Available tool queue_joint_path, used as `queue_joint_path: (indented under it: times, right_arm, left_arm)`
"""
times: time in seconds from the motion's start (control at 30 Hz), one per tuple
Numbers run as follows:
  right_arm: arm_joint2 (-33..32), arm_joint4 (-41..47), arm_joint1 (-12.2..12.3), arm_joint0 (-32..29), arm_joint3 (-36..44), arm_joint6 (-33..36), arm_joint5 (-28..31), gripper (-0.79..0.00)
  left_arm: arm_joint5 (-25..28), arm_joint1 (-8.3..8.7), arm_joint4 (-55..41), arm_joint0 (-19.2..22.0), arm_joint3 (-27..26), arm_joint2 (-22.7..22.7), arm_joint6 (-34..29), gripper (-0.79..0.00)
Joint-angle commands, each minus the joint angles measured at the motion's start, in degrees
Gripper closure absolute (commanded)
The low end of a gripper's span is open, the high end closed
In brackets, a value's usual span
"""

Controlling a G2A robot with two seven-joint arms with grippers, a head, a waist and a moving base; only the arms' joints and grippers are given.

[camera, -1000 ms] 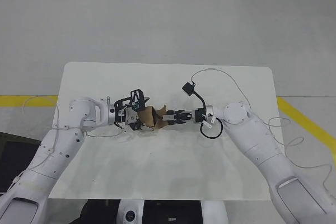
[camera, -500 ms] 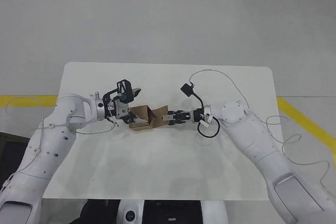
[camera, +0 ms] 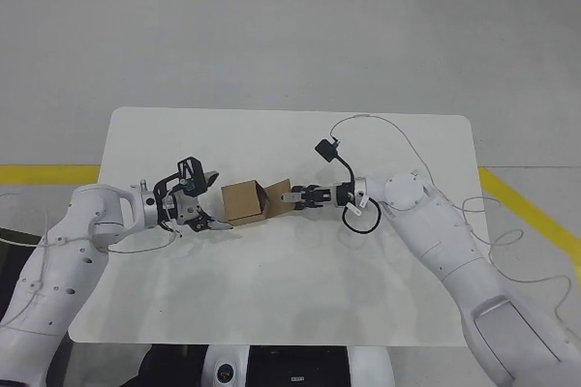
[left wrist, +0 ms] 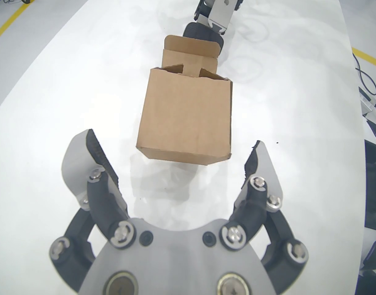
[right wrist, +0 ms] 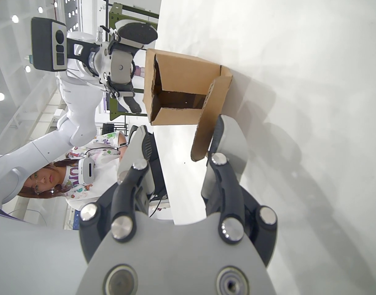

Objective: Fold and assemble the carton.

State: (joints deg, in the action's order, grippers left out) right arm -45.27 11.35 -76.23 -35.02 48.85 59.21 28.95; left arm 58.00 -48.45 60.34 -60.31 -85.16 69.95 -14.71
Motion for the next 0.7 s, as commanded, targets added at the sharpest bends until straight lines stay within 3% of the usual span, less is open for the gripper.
queue_joint_path:
  times: [0.0, 0.27, 0.67]
  right_arm:
    - [-0.2, -0.2, 0.1, -0.2, 0.2, -0.1, -0.1, -0.372]
    - [-1.1, -1.0, 0.3, -0.6, 0.9, -0.3, -0.7, -0.372]
    - [-1.2, 0.9, -0.2, -0.6, 0.3, 0.8, 0.5, -0.345]
  left_arm:
    - [0.0, 0.15, 1.1, -0.1, -0.4, -0.3, 0.6, -0.785]
    - [-2.0, -0.7, 5.6, 1.4, 2.6, -3.4, 3.9, -0.785]
    - [-2.1, -2.53, 3.0, 5.8, 6.3, -8.4, 3.9, -0.785]
